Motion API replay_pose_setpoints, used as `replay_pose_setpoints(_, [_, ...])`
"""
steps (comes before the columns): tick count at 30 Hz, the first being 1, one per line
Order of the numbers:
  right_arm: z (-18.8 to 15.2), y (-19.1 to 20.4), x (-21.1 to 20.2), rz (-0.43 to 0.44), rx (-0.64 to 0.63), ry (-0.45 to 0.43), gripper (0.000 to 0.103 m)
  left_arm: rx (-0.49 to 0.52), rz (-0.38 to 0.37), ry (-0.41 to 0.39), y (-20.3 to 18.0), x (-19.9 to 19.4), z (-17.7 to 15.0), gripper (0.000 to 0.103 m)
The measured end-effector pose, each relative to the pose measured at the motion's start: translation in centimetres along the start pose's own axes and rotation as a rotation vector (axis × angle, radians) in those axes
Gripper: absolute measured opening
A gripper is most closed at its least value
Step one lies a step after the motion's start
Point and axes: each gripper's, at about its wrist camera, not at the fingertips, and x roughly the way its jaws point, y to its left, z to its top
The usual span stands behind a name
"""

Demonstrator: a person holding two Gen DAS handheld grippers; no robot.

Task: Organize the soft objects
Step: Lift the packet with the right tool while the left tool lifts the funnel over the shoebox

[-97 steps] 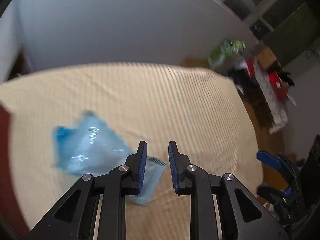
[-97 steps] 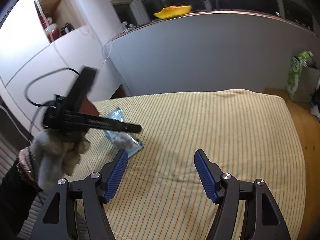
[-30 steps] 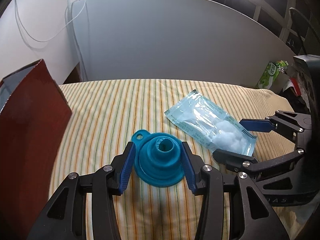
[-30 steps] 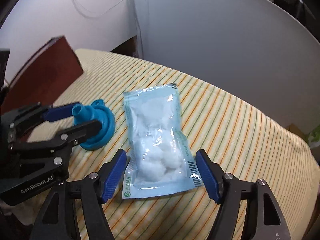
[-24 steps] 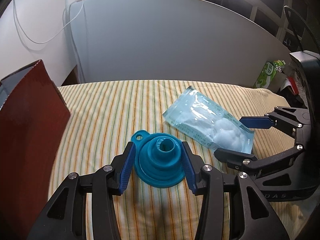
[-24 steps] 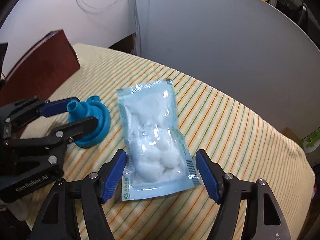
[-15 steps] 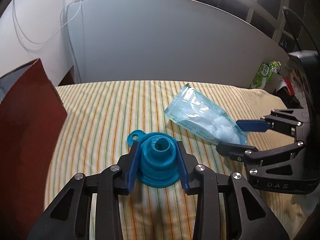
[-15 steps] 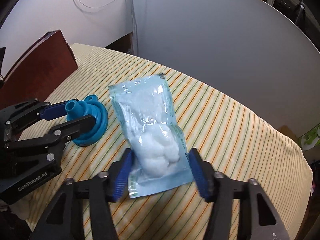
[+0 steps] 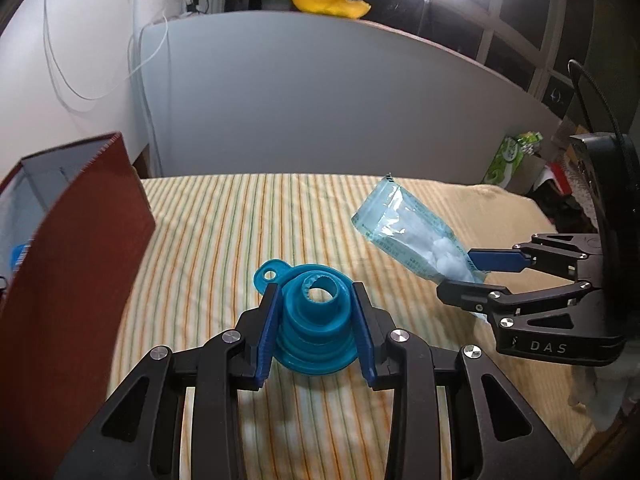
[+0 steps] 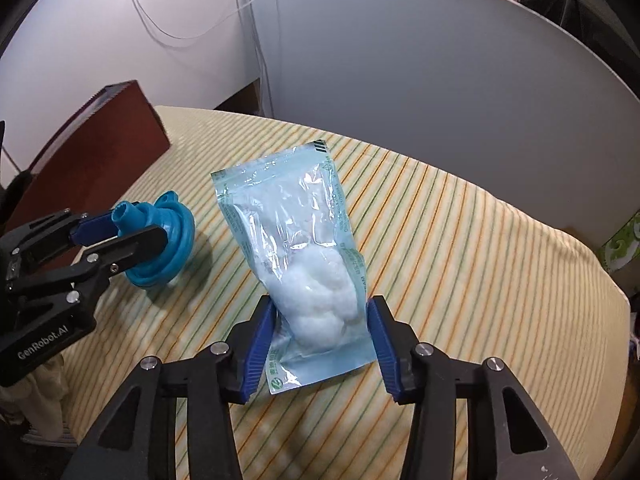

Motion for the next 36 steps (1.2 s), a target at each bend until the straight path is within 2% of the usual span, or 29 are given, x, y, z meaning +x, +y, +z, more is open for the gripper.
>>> replay_pose_setpoints(6, [0.3, 1.3, -3.8, 0.008, -0.026, -0.055, 0.043, 0.014, -0.018, -0.052, 0.5, -4.7, 0.2, 0.033])
replay_pose_setpoints(11, [2.5, 3.5, -6.3, 0.045, -0.053, -0.111, 0.043, 0.002, -0.013, -0.104, 2.0, -8.7, 0.9, 0.033])
replay_pose_setpoints(15, [5.0, 5.8, -7.8, 0.089, -0.091, -0.145, 0.043, -0.005, 0.025, -0.155, 4.9, -12.6, 1.3, 0.033])
replay_pose_setpoints(20, [8.3, 10.7, -8.3, 0.129, -0.159, -0.171, 0.043, -0.01, 0.098, -0.191, 8.4, -15.9, 1.5, 0.033])
replay_pose_setpoints(29, [13.7, 18.6, -6.3, 0.189, -0.255, -0.159, 0.043, -0.049, 0.225, -0.201, 14.6, -17.6, 1.6, 0.033])
replay_pose_setpoints(36, [16.0, 22.4, -3.0, 0.188, -0.296, -0.125, 0.043, -0.097, 0.267, -0.189, 17.3, -16.4, 1.8, 0.033])
